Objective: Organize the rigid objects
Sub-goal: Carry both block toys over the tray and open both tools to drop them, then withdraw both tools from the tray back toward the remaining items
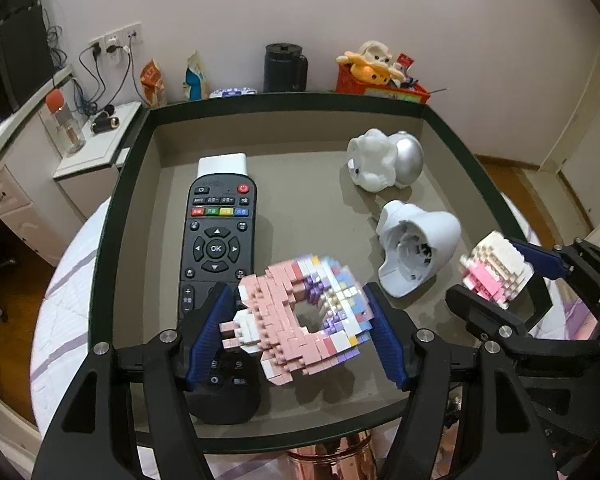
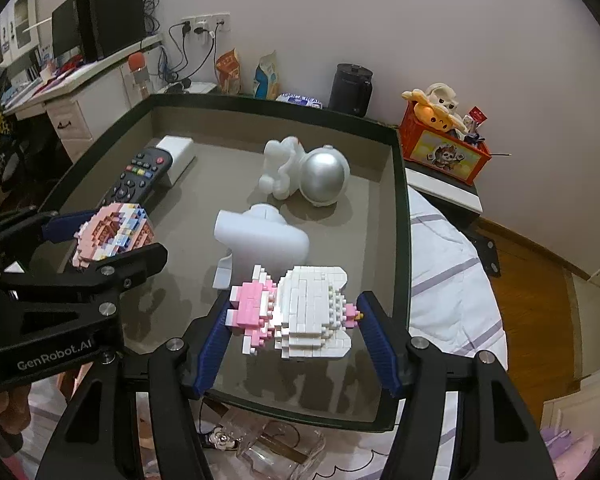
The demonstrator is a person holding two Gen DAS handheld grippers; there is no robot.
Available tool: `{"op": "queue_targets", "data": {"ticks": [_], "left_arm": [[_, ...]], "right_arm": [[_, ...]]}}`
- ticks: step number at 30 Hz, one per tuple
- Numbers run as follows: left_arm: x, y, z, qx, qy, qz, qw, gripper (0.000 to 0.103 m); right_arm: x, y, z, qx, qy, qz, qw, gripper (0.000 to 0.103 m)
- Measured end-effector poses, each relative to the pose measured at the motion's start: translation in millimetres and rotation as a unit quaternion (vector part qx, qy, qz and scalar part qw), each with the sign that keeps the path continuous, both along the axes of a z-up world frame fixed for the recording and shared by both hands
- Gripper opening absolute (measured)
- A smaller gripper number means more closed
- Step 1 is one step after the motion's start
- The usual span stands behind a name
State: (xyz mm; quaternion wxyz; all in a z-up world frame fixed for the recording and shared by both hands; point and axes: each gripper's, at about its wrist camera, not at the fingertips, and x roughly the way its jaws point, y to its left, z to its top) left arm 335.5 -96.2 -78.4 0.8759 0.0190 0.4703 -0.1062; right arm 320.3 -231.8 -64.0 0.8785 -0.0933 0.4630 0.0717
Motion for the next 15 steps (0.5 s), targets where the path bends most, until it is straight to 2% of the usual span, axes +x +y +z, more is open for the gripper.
{"op": "queue_targets", "data": {"ticks": [2, 3, 5, 8, 11, 15], "left_arm": [[-0.4, -0.9, 1.0, 0.017, 0.001, 0.006, 0.9998, 0.075], [-1.1, 0.4, 2.5, 0.021, -0.002, 0.009, 0.9997, 0.078], [-3.7, 5.1, 8.4, 0.006, -0.009, 0.009, 0.9999, 0.096], [-12.8, 8.6, 19.8, 0.005, -0.029, 0.008, 0.9995, 0.098], [-24.0, 9.9, 33.7, 0.009, -0.05, 0.008, 0.9987, 0.099], [-40.1, 17.1, 52.6, 0.014, -0.075, 0.022, 0.9968, 0.102]], "right_arm": [[-1.8, 0.5, -0.9, -0.008, -0.001, 0.0, 1.0, 0.068], [-1.9, -0.4, -0.8, -0.012, -0.002, -0.004, 1.0, 0.079], [-3.1, -2.3, -0.1, -0.008, -0.003, -0.003, 1.0, 0.082], [-6.0, -2.3, 2.9, -0.006, -0.003, -0.004, 1.0, 0.085], [-10.1, -3.0, 9.2, 0.016, -0.006, -0.002, 1.0, 0.103], [-17.6, -5.8, 22.3, 0.047, -0.016, -0.004, 0.999, 0.103]]}}
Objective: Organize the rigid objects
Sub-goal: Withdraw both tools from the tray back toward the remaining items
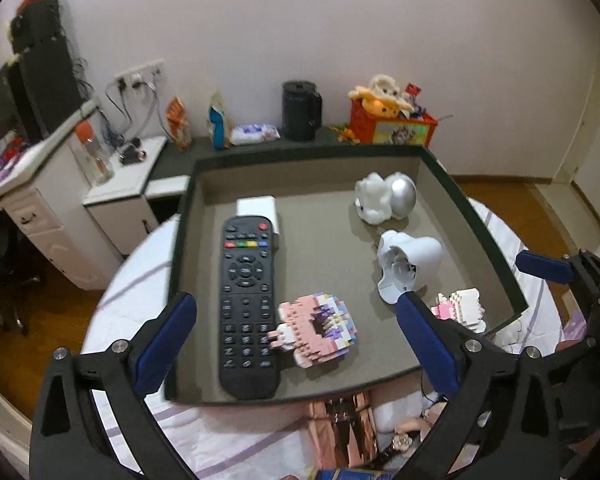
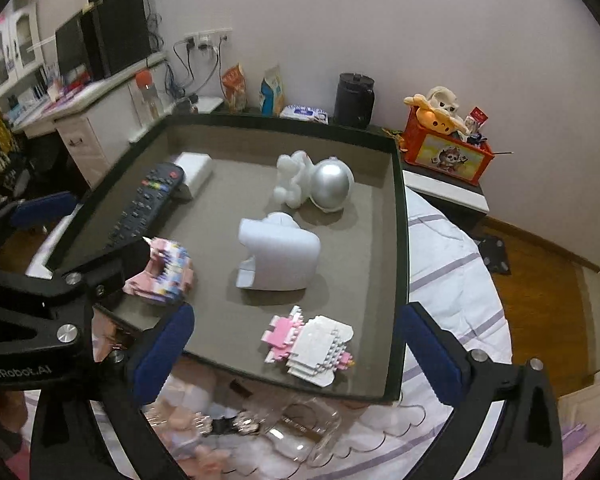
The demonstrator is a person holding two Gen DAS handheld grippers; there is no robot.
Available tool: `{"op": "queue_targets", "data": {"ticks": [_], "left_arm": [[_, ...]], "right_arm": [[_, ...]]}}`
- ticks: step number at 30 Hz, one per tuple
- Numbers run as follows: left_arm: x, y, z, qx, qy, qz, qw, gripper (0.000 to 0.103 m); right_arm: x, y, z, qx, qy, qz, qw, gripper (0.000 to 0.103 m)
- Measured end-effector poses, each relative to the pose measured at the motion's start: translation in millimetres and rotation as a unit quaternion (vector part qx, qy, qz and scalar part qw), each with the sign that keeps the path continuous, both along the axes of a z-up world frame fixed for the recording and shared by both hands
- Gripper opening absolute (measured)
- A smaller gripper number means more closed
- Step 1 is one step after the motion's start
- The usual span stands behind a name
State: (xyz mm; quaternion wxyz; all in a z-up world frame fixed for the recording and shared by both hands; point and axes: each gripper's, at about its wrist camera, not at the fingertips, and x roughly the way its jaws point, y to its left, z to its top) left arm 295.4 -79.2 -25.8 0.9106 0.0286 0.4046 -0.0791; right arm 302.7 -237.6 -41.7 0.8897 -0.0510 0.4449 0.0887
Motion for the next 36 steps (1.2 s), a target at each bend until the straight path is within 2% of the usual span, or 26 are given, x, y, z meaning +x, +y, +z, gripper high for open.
{"op": "queue_targets", "data": {"ticks": [7, 12, 23, 30, 36], "left_arm": [[-43.2, 21.9, 38.4, -0.022, -0.037, 0.019, 0.9989, 0.102], [-81.4, 37.7, 62.4, -0.021, -0.061, 0.04, 0.9971, 0.102], [-164.9, 57.2, 87.8, -0.019, -0.096, 0.061, 0.9934, 0.102], [-215.1, 60.9, 91.2, -0.021, -0.11, 0.067, 0.9915, 0.103], [-252.3, 65.7, 85.4, -0.017, -0.115, 0.08, 0.99, 0.103]], "right_arm": [[-33.8, -3.5, 31.9, 0.037, -0.033, -0.007, 0.999, 0.103], [-71.1, -2.7, 56.6, 0.06, -0.064, -0.011, 0.996, 0.103], [-159.2, 3.3, 107.1, 0.092, -0.126, -0.013, 0.988, 0.103], [-206.2, 6.8, 111.6, 0.102, -0.139, -0.013, 0.985, 0.103], [-233.9, 3.1, 101.2, 0.108, -0.131, -0.027, 0.985, 0.103]]}}
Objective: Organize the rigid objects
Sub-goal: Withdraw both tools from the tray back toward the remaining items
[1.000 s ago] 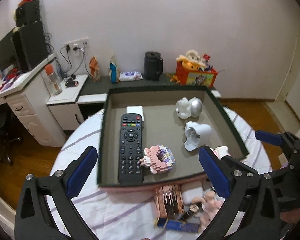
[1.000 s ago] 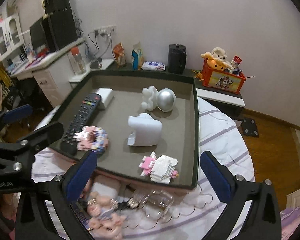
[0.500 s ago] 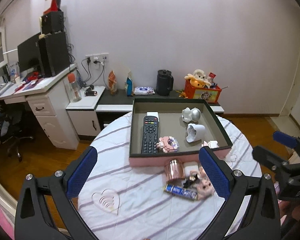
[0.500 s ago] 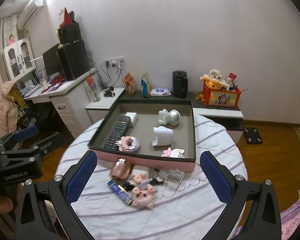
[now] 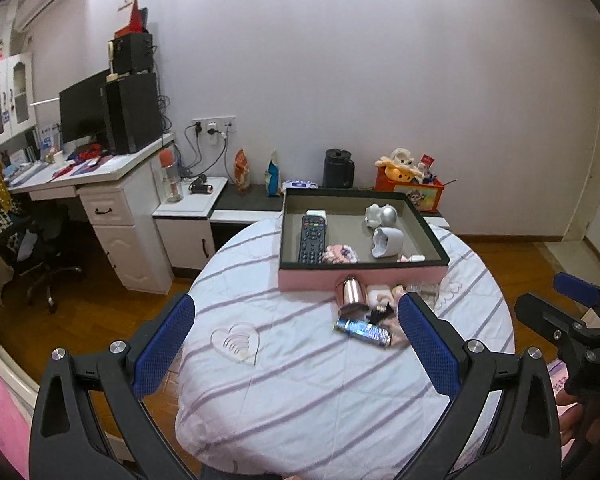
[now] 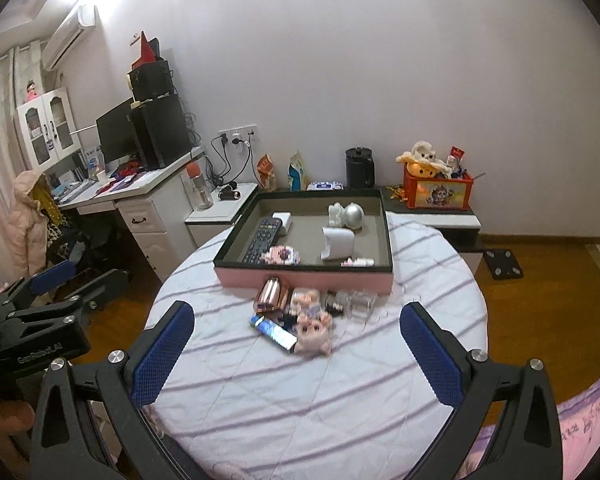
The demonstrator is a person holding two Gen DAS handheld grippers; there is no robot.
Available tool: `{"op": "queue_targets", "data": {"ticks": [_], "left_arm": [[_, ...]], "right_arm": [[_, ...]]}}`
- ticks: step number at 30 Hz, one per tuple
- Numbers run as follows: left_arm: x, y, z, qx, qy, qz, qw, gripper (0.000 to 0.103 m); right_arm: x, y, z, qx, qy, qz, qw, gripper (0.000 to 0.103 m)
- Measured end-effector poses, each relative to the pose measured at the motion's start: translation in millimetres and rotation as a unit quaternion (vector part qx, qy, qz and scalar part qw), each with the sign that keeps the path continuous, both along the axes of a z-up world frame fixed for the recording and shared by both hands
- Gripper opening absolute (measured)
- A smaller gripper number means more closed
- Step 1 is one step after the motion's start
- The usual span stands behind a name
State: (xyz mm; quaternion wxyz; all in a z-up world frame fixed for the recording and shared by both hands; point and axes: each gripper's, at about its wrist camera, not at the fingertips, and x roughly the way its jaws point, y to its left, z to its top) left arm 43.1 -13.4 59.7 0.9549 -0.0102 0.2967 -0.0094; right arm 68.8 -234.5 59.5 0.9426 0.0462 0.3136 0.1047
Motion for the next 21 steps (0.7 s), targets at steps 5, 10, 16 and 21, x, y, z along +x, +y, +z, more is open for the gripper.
{"op": "queue_targets", "data": {"ticks": [5, 10, 16, 21], "left_arm": [[-15.3, 6.9, -15.0, 0.0, 0.013, 0.009, 0.9999, 0.103], [-16.0, 11.1, -33.8, -0.008, 0.042, 0.01, 0.9991, 0.103], [-18.3, 11.2, -32.0, -0.01, 0.034, 0.008, 0.9993, 0.103], [-16.1, 9.6, -33.2, -0.01, 0.038, 0.005, 0.9992, 0.103]], "right_arm": [[-15.8, -7.4, -6.8, -0.005, 0.004, -0.012, 1.0, 0.103], [-23.1, -18.0, -13.2, -0.007, 0.011, -0.033, 0.999, 0.103], [-25.7, -22.1, -13.4, -0.007, 0.013, -0.042, 0.999, 0.103], [-25.3, -19.0, -13.7, -0.011, 0.013, -0.038, 0.999, 0.103]]}}
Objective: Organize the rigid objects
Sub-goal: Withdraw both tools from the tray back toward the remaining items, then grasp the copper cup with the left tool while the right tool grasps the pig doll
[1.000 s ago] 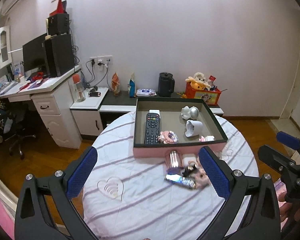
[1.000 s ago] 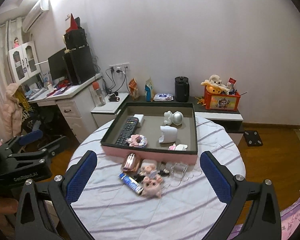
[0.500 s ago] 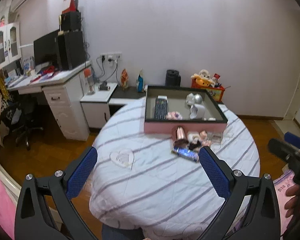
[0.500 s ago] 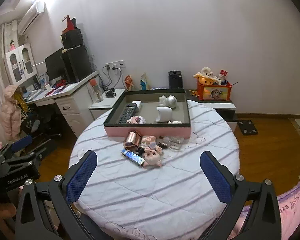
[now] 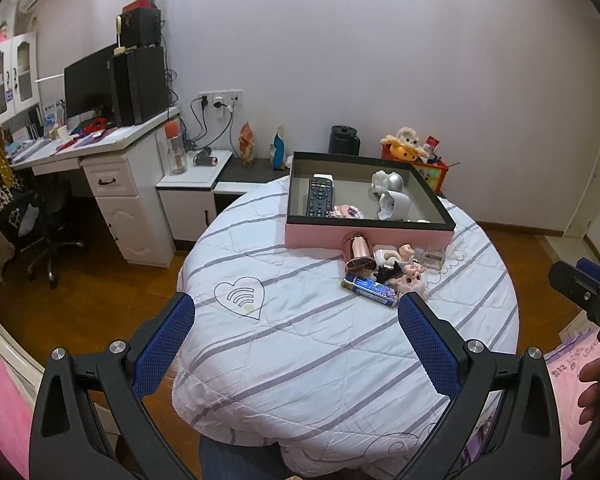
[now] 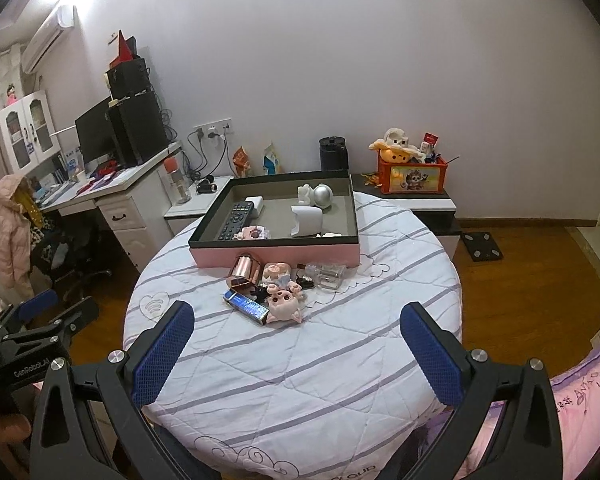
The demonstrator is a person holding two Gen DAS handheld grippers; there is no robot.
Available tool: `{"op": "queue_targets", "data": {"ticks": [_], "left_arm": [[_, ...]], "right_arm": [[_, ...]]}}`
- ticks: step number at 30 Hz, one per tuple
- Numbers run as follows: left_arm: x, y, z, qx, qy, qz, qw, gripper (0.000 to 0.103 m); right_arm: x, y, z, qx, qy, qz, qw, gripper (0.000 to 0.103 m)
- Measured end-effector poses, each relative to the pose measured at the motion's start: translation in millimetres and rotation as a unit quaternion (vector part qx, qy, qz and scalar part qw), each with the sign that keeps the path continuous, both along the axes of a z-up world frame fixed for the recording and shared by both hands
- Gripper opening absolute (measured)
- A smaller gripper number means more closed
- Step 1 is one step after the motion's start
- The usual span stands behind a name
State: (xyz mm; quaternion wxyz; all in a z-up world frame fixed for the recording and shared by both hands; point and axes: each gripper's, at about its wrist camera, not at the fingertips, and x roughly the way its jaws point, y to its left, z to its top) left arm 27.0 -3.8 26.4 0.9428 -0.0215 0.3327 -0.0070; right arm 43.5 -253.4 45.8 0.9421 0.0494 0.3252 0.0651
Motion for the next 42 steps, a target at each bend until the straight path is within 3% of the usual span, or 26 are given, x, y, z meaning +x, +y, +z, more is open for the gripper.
{"op": "queue_targets", "data": {"ticks": [10, 21, 28, 38, 42], "left_arm": [[33.6, -13.2, -30.4, -0.007, 0.043, -0.011, 0.999, 0.103], [96.1, -34.9, -87.1, -0.006, 0.108, -0.016, 0.994, 0.103], [133.6, -33.4, -103.9, 0.003, 0.118, -0.01, 0.993, 0.103], [189.0, -43.8, -112.2, 0.011, 0.122, -0.035, 0.9919, 0.103], [203.5, -53.6, -115.7, 0.001, 0.127, -0.056, 0.9903, 0.103]], "right_arm": [[18.8, -2.2, -20.6, -0.007, 0.03, 0.002, 1.0, 0.103], [68.3, 2.7, -71.4, -0.015, 0.089, 0.015, 0.996, 0.103], [105.2, 14.7, -102.0, -0.001, 0.116, 0.033, 0.993, 0.103], [143.2, 29.0, -135.4, 0.001, 0.143, 0.051, 0.988, 0.096], [150.1, 31.4, -143.3, 0.0, 0.151, 0.059, 0.987, 0.082]]}}
